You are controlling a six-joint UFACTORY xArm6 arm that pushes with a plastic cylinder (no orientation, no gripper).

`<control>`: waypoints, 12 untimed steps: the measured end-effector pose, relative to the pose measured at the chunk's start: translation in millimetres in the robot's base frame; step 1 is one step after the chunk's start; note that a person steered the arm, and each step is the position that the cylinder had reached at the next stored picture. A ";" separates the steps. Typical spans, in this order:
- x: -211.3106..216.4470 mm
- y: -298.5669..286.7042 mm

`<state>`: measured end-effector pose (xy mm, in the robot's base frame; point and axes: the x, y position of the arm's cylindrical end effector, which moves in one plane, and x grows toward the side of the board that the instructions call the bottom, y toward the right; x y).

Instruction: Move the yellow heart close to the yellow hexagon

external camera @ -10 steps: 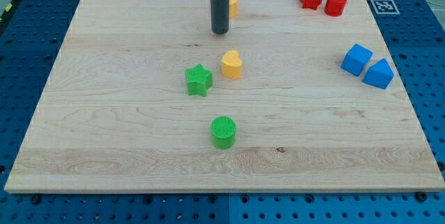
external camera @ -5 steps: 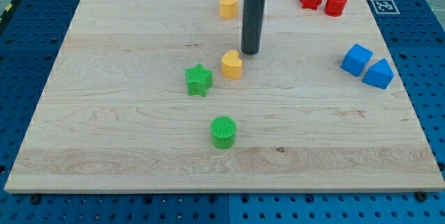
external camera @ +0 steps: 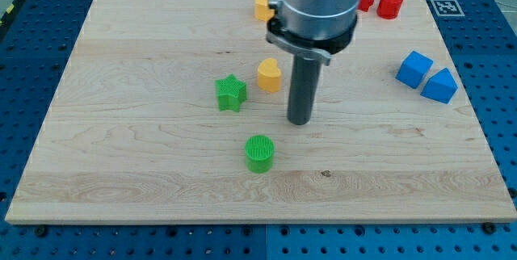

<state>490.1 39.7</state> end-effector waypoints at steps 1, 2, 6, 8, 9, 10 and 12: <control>0.0 -19.3; 0.0 -19.4; -23.6 -26.3; -44.4 -9.8; -56.0 -9.8; -45.7 -23.3; -62.7 -24.2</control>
<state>427.3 15.5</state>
